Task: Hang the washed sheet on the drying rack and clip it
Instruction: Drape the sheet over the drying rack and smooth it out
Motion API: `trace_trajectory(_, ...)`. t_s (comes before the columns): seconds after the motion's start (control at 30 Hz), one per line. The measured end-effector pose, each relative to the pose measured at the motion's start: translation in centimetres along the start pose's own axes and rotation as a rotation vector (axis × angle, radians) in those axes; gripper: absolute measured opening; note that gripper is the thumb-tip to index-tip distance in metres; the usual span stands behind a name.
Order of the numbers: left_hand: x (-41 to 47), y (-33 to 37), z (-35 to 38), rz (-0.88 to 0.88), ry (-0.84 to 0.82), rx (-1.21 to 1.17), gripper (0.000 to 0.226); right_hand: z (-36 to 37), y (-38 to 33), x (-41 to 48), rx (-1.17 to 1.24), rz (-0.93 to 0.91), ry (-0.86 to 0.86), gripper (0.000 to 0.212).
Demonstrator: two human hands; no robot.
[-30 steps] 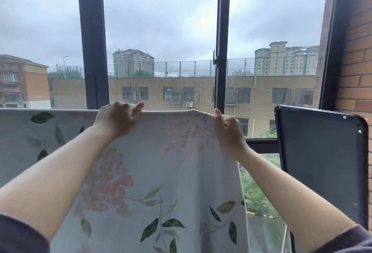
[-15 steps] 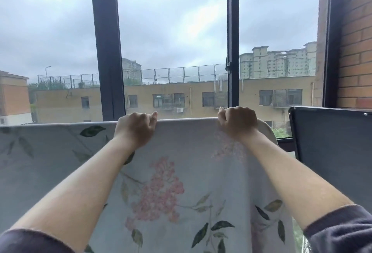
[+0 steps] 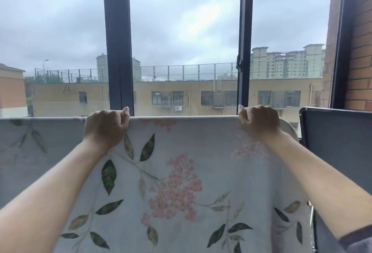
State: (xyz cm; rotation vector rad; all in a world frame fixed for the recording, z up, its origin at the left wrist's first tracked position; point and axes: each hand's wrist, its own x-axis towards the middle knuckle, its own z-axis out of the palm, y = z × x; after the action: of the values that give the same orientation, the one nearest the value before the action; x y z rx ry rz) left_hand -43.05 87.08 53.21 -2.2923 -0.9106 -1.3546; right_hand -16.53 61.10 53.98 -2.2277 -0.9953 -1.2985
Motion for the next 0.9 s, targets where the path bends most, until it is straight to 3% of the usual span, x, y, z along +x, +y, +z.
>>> trace_trajectory(0.3,-0.1,1.2,1.5,0.046,0.167,-0.012,0.057,0.6,-15.3,1.2,0.115,-0.319,-0.005,0.058)
trace_trajectory(0.47,-0.5,-1.1,1.8,0.125,0.246,-0.049,0.044,1.8,-18.5,1.3,0.082,-0.268,0.074,0.065)
trace_trajectory(0.73,-0.2,-12.9,1.5,0.062,0.28,-0.042,0.05,2.2,-17.7,1.2,0.058,-0.204,0.123,0.06)
trace_trajectory(0.9,-0.1,-18.7,0.5,0.081,0.283,-0.049,0.054,1.7,-19.7,1.0,0.068,-0.143,0.054,0.058)
